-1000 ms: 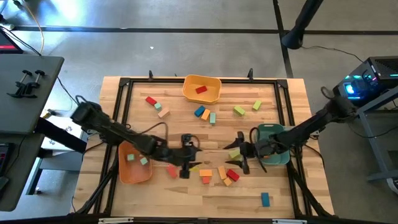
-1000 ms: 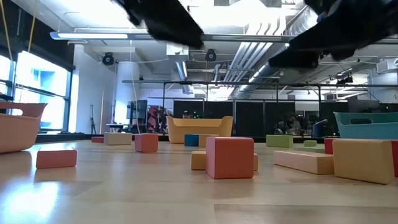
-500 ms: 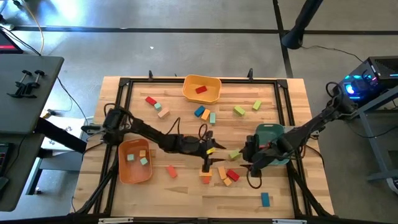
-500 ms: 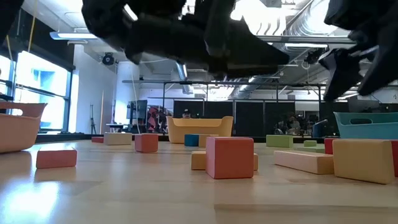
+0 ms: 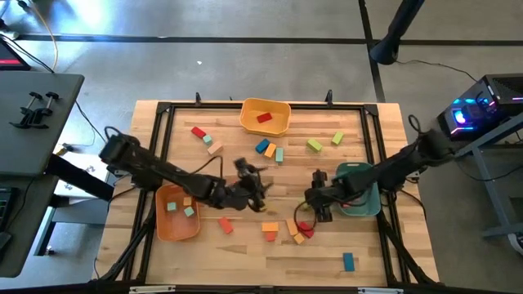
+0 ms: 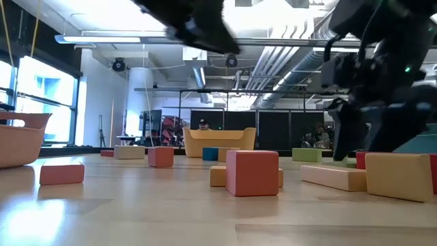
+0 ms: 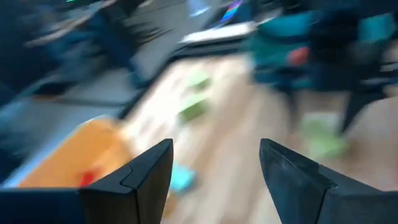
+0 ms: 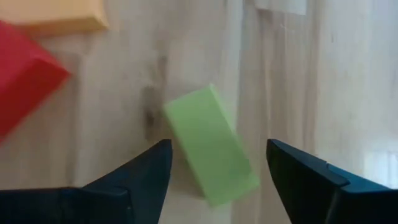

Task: Sort blocks by size
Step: Put the thin green rectangular block into the yellow bin

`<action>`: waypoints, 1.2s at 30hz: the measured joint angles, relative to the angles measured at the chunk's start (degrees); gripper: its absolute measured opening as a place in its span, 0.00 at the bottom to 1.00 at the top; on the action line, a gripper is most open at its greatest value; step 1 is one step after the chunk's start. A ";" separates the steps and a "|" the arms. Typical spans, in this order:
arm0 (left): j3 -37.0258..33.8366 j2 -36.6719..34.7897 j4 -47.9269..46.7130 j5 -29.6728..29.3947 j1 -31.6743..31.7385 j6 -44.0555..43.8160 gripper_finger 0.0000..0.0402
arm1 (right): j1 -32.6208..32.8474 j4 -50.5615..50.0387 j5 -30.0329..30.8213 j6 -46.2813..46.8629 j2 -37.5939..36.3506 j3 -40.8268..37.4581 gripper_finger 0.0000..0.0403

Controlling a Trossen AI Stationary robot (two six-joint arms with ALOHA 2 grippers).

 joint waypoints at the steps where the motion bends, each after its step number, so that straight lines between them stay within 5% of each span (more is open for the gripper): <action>1: -0.01 -1.08 -4.02 -3.26 -0.76 -1.60 0.57 | -0.57 0.51 -0.24 -0.75 0.72 0.02 0.61; 5: -0.02 -3.95 -16.22 -9.33 -3.06 -10.46 0.57 | -2.45 1.45 -4.04 -1.52 2.98 0.25 0.52; 11: -0.07 -2.80 -22.93 -9.76 -4.16 -19.82 0.57 | -3.34 2.56 -5.76 -3.03 4.51 0.33 0.38; 20: -0.43 -0.06 -23.17 -3.93 -4.31 -17.28 0.57 | -2.45 6.05 -3.13 -3.22 3.41 -0.02 0.32; 25: -8.44 0.43 -6.43 1.60 -3.62 -9.47 0.57 | -1.95 16.00 2.60 -5.89 -1.70 -2.87 0.32; 31: -24.80 0.46 30.43 13.19 0.26 -7.33 0.57 | -7.77 36.14 0.46 -11.23 -6.95 -8.23 0.32; 36: -31.64 0.43 50.39 14.01 1.68 -4.52 0.57 | -19.78 28.95 -4.00 -10.32 -6.13 -0.41 0.32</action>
